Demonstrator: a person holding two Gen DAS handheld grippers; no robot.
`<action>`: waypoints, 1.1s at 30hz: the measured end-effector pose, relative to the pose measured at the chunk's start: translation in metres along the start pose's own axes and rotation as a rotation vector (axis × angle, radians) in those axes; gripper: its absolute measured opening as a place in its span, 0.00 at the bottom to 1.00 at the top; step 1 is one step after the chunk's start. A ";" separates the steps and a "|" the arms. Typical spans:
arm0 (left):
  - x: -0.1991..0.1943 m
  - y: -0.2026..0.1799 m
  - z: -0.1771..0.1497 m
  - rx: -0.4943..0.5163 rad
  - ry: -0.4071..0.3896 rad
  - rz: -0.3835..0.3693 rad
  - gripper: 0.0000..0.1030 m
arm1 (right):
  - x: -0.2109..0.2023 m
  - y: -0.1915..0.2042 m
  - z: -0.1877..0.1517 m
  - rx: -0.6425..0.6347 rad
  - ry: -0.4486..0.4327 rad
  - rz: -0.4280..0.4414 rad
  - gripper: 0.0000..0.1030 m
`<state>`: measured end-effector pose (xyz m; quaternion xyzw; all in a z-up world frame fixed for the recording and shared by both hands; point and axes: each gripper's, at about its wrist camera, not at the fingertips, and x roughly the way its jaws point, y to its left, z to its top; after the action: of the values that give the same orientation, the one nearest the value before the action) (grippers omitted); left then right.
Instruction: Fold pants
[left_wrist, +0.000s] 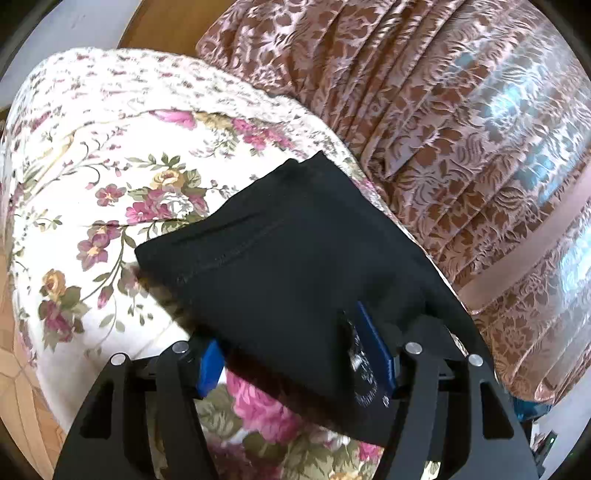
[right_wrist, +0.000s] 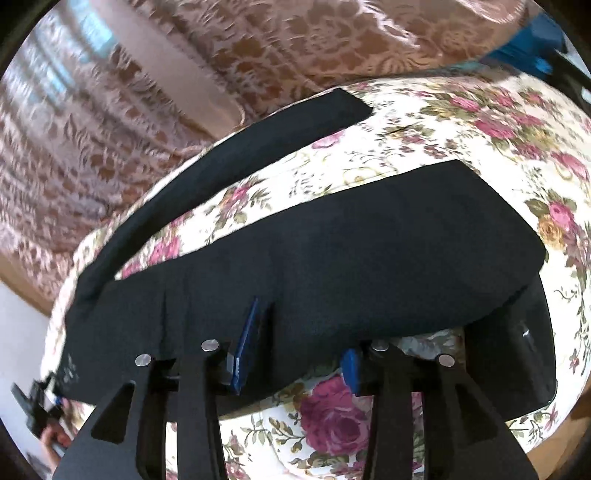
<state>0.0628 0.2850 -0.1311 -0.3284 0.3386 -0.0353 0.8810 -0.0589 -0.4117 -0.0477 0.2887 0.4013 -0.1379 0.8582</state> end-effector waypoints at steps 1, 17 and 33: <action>0.002 0.001 0.002 -0.012 -0.002 0.001 0.63 | 0.000 -0.006 0.003 0.040 0.012 0.002 0.38; 0.003 -0.008 -0.003 0.101 0.065 0.127 0.08 | -0.028 -0.010 0.014 -0.122 -0.034 -0.206 0.14; -0.050 -0.007 0.018 0.125 -0.078 0.259 0.54 | -0.105 0.003 0.035 -0.149 -0.354 -0.390 0.42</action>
<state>0.0368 0.3031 -0.0884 -0.2275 0.3407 0.0706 0.9095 -0.1030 -0.4299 0.0519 0.1134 0.3020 -0.3192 0.8911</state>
